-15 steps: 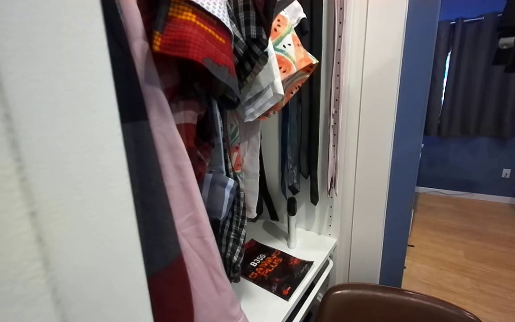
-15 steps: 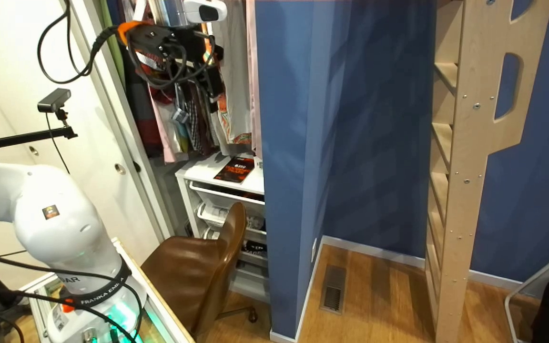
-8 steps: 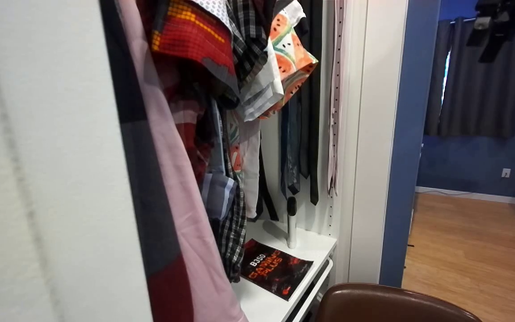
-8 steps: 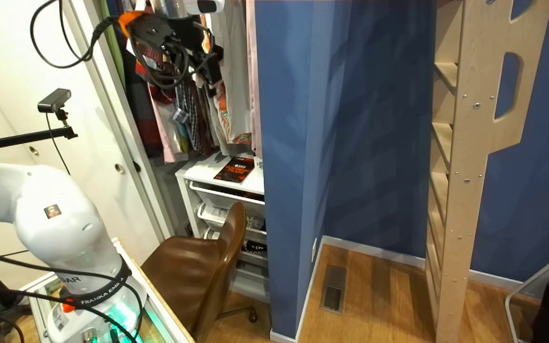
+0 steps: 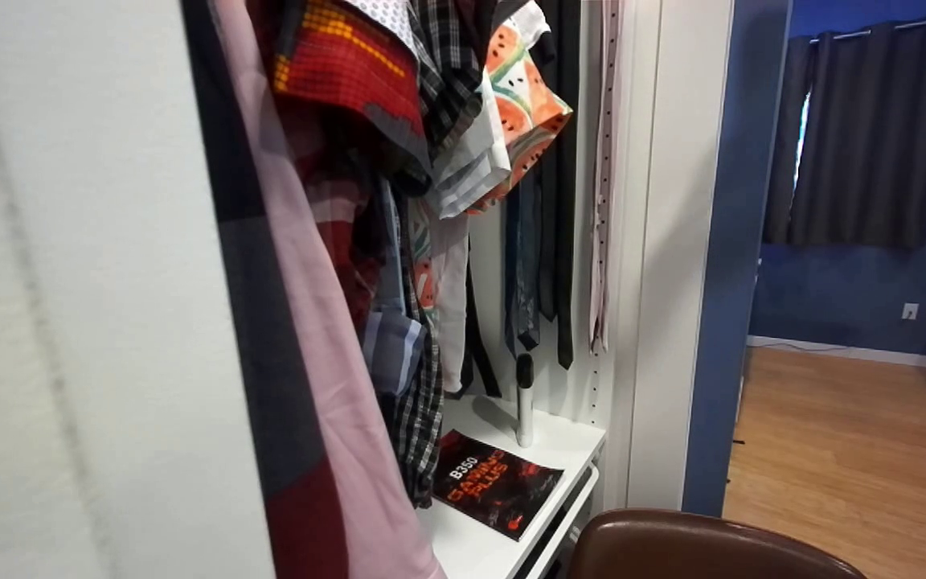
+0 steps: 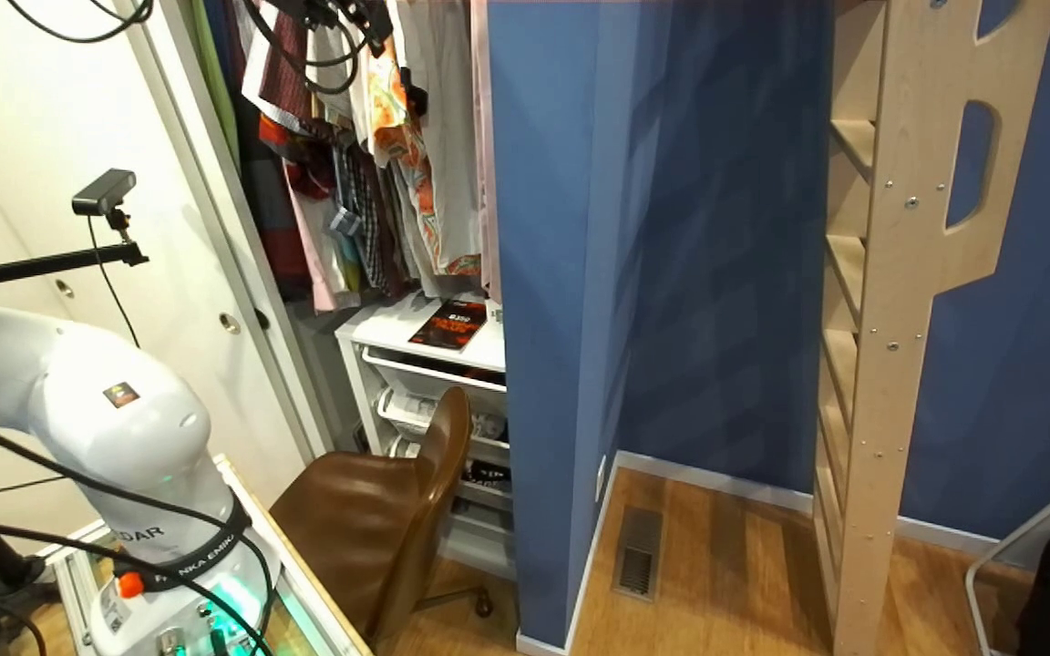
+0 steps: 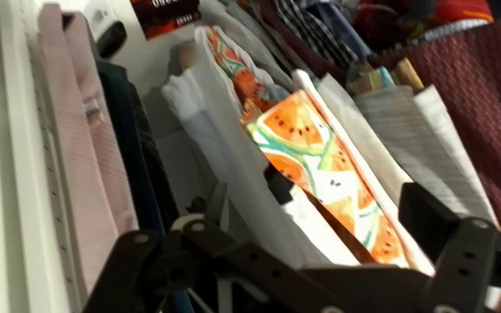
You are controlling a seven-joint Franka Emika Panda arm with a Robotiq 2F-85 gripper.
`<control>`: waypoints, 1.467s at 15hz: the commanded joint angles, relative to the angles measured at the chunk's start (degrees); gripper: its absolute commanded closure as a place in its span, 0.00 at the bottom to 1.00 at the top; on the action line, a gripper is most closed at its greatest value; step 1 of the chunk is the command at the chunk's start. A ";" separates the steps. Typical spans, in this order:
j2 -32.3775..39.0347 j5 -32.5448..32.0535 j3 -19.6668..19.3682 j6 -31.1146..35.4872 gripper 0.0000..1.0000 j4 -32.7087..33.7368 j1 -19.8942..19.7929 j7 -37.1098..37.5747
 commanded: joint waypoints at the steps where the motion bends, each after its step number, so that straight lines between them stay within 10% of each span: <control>1: 4.43 4.79 1.38 9.82 0.00 5.09 4.32 -3.68; 22: 15.81 4.27 2.74 19.39 0.00 15.95 8.53 -19.18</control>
